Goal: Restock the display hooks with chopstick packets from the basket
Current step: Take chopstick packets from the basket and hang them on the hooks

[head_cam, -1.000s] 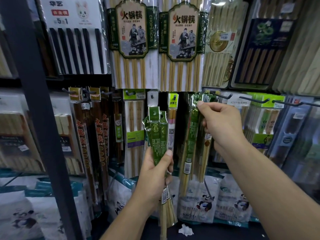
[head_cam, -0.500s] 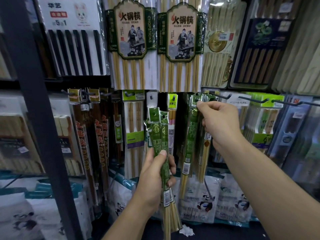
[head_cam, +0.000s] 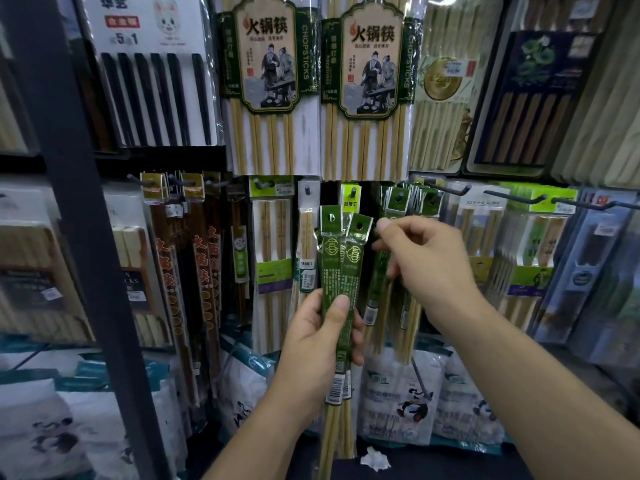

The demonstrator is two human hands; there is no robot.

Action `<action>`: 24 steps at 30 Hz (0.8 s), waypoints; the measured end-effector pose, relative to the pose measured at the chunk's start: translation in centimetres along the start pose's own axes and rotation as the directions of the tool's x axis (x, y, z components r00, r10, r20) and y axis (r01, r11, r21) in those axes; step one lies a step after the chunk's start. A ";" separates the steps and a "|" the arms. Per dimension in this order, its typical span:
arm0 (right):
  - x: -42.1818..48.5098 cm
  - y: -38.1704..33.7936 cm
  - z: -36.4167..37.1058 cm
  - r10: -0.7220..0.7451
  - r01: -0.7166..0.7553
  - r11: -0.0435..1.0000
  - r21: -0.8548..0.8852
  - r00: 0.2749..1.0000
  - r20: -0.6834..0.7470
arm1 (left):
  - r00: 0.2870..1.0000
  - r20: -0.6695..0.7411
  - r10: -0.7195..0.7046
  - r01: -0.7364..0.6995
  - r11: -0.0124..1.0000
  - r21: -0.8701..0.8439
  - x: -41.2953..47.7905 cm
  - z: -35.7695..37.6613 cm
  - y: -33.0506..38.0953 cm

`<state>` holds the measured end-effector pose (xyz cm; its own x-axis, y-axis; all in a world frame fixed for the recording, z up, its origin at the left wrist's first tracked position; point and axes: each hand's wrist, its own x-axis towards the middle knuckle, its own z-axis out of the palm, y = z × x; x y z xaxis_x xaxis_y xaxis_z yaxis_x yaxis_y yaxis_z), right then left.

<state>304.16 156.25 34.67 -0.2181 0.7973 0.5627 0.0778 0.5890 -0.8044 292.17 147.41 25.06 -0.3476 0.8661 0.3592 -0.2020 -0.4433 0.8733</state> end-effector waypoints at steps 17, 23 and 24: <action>2.0 -0.7 -0.3 0.115 -0.093 0.985 0.148 0.982 -0.148 | 0.999 -0.023 0.038 -0.033 0.982 0.185 0.5 -1.0 -0.8; 2.9 -0.3 -0.2 0.075 -0.065 0.996 0.061 0.982 -0.176 | 1.000 -0.003 0.031 -0.030 0.984 0.174 0.6 -1.1 -1.0; 2.9 -0.3 -0.2 0.071 -0.062 0.997 0.055 0.981 -0.178 | 1.000 0.000 0.030 -0.030 0.985 0.172 0.5 -1.0 -0.9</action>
<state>303.73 158.39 36.58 -0.0351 0.8479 0.5290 0.0376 0.5301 -0.8471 291.25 148.05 24.12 -0.3537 0.8522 0.3854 -0.0308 -0.4225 0.9059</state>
